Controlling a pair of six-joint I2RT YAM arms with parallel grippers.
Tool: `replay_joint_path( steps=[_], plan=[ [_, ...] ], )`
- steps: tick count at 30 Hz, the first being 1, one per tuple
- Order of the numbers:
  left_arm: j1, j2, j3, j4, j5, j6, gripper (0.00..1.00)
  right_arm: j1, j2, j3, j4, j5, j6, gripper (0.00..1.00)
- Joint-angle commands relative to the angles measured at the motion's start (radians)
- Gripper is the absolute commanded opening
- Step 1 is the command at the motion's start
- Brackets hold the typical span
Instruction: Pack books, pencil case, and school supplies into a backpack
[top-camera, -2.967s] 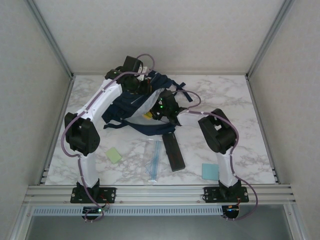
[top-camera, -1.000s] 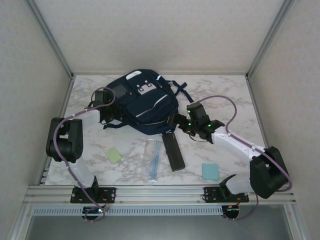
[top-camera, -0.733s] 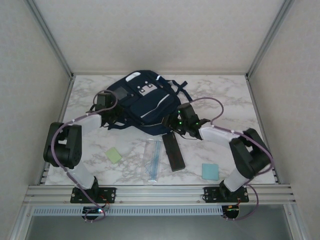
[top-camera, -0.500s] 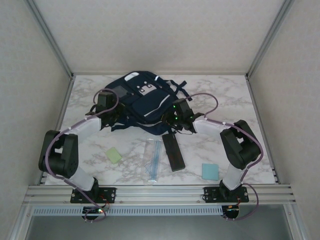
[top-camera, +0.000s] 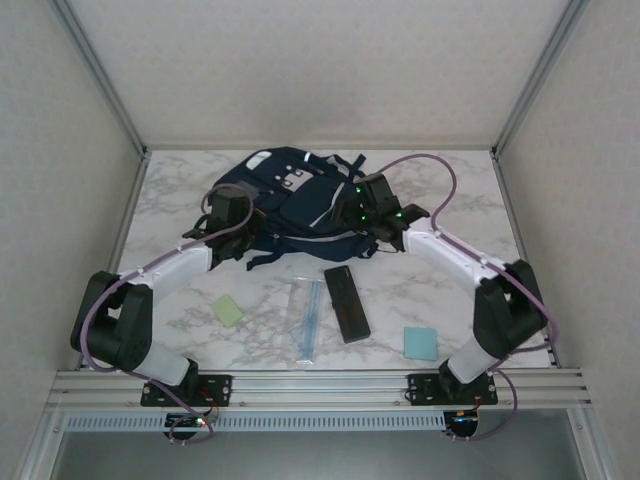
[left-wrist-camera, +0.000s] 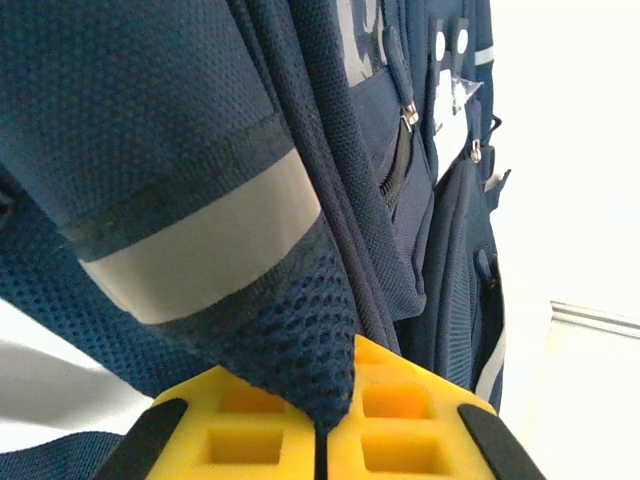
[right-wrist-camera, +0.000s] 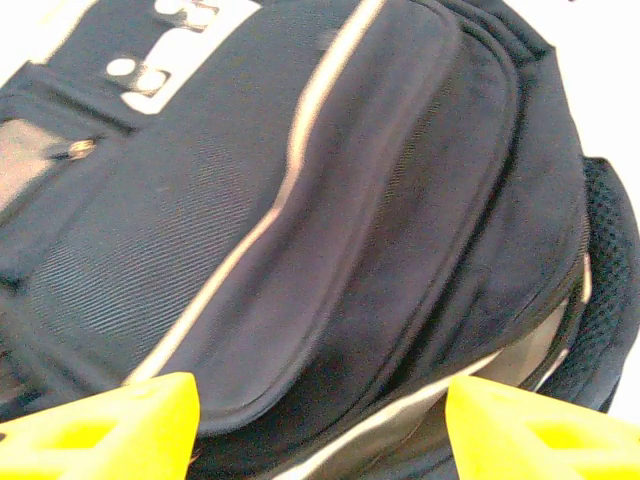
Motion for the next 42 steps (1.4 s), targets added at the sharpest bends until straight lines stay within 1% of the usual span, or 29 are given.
replay_joint_path(
  steps=[1,4,6,9,11,15,17,22,26,29,32,37,38,40,41,42],
  plan=[
    [-0.042,-0.064,-0.001,0.069,0.003,-0.075,0.00,0.079,-0.083,0.021,-0.072,0.019,-0.058,0.67],
    [-0.045,-0.063,0.007,0.075,-0.018,-0.092,0.00,0.153,-0.091,0.034,-0.046,-0.008,-0.037,0.60],
    [-0.046,-0.061,0.014,0.064,-0.024,-0.098,0.00,0.201,-0.075,0.029,0.016,-0.044,0.000,0.53],
    [-0.048,-0.060,0.014,0.061,-0.026,-0.118,0.00,0.270,-0.019,0.024,0.112,-0.070,0.044,0.46],
    [-0.049,-0.057,0.014,0.058,-0.022,-0.130,0.00,0.310,0.031,0.027,0.159,-0.063,0.057,0.45],
    [-0.050,-0.061,0.010,0.051,-0.010,-0.140,0.00,0.342,0.120,-0.014,0.320,-0.057,0.108,0.40],
    [-0.049,-0.067,0.006,0.048,-0.002,-0.142,0.00,0.346,0.170,-0.010,0.344,-0.029,0.114,0.38],
    [-0.050,-0.093,0.003,0.035,0.024,-0.152,0.00,0.345,0.281,0.021,0.428,0.049,0.111,0.38],
    [-0.051,-0.128,-0.006,0.010,0.039,-0.158,0.00,0.346,0.351,0.074,0.434,0.195,0.072,0.41],
    [-0.054,-0.163,-0.030,0.001,0.046,-0.163,0.00,0.345,0.390,0.104,0.435,0.309,0.048,0.45],
    [-0.057,-0.192,-0.060,0.001,0.046,-0.169,0.00,0.345,0.423,0.142,0.460,0.342,0.023,0.49],
    [-0.061,-0.182,-0.089,0.022,0.074,-0.179,0.00,0.345,0.470,0.208,0.482,0.356,0.038,0.47],
    [-0.060,-0.176,-0.092,0.028,0.084,-0.182,0.00,0.346,0.476,0.218,0.485,0.355,0.041,0.45],
    [-0.060,-0.161,-0.098,0.045,0.098,-0.186,0.00,0.345,0.481,0.238,0.471,0.364,0.045,0.37],
    [-0.060,-0.155,-0.098,0.048,0.102,-0.186,0.00,0.346,0.482,0.240,0.469,0.367,0.042,0.31],
    [-0.061,-0.150,-0.097,0.051,0.103,-0.183,0.00,0.346,0.477,0.237,0.470,0.369,0.040,0.23]
  ],
)
